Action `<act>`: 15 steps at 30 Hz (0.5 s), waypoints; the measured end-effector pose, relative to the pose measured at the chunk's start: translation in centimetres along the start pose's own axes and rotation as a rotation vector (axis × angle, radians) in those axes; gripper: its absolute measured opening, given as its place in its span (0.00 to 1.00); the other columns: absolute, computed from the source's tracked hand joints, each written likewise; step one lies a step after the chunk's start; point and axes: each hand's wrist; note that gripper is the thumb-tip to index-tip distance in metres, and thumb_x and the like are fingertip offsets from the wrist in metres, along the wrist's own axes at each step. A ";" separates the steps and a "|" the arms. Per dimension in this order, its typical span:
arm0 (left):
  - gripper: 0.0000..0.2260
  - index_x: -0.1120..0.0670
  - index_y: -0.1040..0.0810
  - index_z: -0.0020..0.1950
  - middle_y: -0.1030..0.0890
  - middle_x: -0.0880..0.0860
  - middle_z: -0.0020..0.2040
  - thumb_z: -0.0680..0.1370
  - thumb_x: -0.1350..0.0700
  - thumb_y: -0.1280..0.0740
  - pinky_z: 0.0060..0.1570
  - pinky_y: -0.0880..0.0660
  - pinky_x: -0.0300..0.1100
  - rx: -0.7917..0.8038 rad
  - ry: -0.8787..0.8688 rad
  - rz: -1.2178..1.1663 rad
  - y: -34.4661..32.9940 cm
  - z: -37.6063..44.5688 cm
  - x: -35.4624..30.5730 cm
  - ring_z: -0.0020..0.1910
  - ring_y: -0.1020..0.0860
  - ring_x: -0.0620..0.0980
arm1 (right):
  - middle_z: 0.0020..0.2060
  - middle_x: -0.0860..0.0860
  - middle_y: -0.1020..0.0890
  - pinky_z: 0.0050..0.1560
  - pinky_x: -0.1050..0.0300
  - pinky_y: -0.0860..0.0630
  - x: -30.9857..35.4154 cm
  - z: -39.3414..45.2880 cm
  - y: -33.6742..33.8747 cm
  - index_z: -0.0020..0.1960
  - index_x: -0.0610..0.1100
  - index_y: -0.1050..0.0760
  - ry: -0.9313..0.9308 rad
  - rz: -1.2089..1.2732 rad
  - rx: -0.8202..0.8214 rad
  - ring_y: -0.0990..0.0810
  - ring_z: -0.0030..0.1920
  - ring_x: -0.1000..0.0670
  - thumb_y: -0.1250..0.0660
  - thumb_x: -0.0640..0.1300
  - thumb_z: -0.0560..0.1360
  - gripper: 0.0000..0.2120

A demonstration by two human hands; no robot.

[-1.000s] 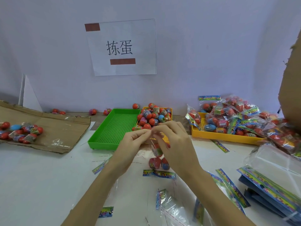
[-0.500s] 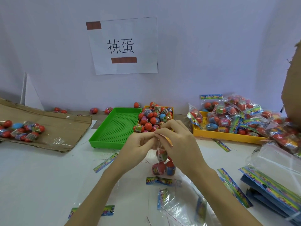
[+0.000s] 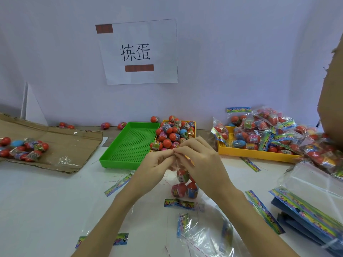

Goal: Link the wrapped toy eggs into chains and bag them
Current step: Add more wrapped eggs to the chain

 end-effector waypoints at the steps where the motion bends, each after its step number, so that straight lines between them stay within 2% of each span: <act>1: 0.11 0.62 0.16 0.54 0.18 0.63 0.43 0.86 0.64 0.38 0.52 0.21 0.55 0.000 -0.004 0.005 0.0 0.0 0.0 0.43 0.20 0.52 | 0.47 0.46 0.15 0.49 0.52 0.16 0.0 0.0 0.0 0.53 0.40 0.15 0.004 -0.001 0.000 0.18 0.48 0.46 0.26 0.39 0.76 0.06; 5: 0.11 0.62 0.17 0.48 0.21 0.61 0.39 0.86 0.64 0.38 0.48 0.22 0.53 -0.004 -0.043 0.038 -0.1 0.1 0.1 0.40 0.22 0.50 | 0.46 0.46 0.14 0.49 0.53 0.17 0.1 0.2 0.0 0.51 0.40 0.15 0.004 -0.004 -0.023 0.18 0.47 0.46 0.25 0.39 0.75 0.05; 7: 0.12 0.61 0.18 0.47 0.21 0.59 0.38 0.86 0.64 0.38 0.43 0.24 0.43 -0.014 -0.063 0.069 -0.2 0.1 0.0 0.39 0.24 0.45 | 0.44 0.47 0.15 0.48 0.55 0.19 0.2 0.2 0.0 0.48 0.39 0.16 -0.030 0.005 -0.054 0.19 0.46 0.47 0.24 0.38 0.74 0.04; 9: 0.12 0.56 0.16 0.47 0.19 0.51 0.35 0.85 0.64 0.37 0.41 0.27 0.32 -0.030 -0.073 0.108 -0.3 0.0 -0.1 0.37 0.23 0.40 | 0.42 0.48 0.17 0.46 0.58 0.21 0.6 0.3 -0.1 0.45 0.40 0.17 -0.096 0.015 -0.066 0.22 0.44 0.49 0.23 0.36 0.73 0.04; 10: 0.13 0.53 0.14 0.49 0.17 0.47 0.36 0.84 0.65 0.37 0.41 0.25 0.32 -0.038 -0.065 0.127 -0.2 0.0 -0.1 0.38 0.21 0.39 | 0.41 0.48 0.19 0.45 0.60 0.23 0.7 0.4 -0.1 0.44 0.40 0.19 -0.142 0.028 -0.076 0.24 0.44 0.50 0.24 0.35 0.73 0.04; 11: 0.14 0.51 0.13 0.52 0.14 0.46 0.38 0.84 0.65 0.36 0.42 0.21 0.36 -0.048 -0.040 0.145 -0.1 0.1 0.0 0.40 0.18 0.40 | 0.40 0.49 0.21 0.45 0.62 0.26 0.7 0.5 0.1 0.43 0.41 0.20 -0.199 0.045 -0.097 0.25 0.43 0.51 0.24 0.35 0.73 0.05; 13: 0.14 0.53 0.13 0.54 0.11 0.49 0.44 0.83 0.66 0.37 0.48 0.16 0.48 -0.071 0.030 0.138 0.4 0.4 0.2 0.45 0.14 0.47 | 0.40 0.51 0.24 0.44 0.63 0.29 -0.4 0.9 1.0 0.42 0.42 0.23 -0.327 0.075 -0.172 0.27 0.42 0.52 0.26 0.34 0.73 0.07; 15: 0.15 0.55 0.13 0.53 0.11 0.50 0.46 0.83 0.68 0.38 0.46 0.15 0.47 -0.136 0.102 0.034 0.8 0.5 0.2 0.46 0.13 0.48 | 0.41 0.50 0.24 0.43 0.56 0.25 -2.6 1.1 2.4 0.43 0.42 0.23 -0.452 0.062 -0.258 0.26 0.41 0.49 0.27 0.35 0.74 0.06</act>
Point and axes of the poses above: each hand's wrist, its own z-axis towards the middle knuckle, its own y-axis out of the back of the hand, x = y × z
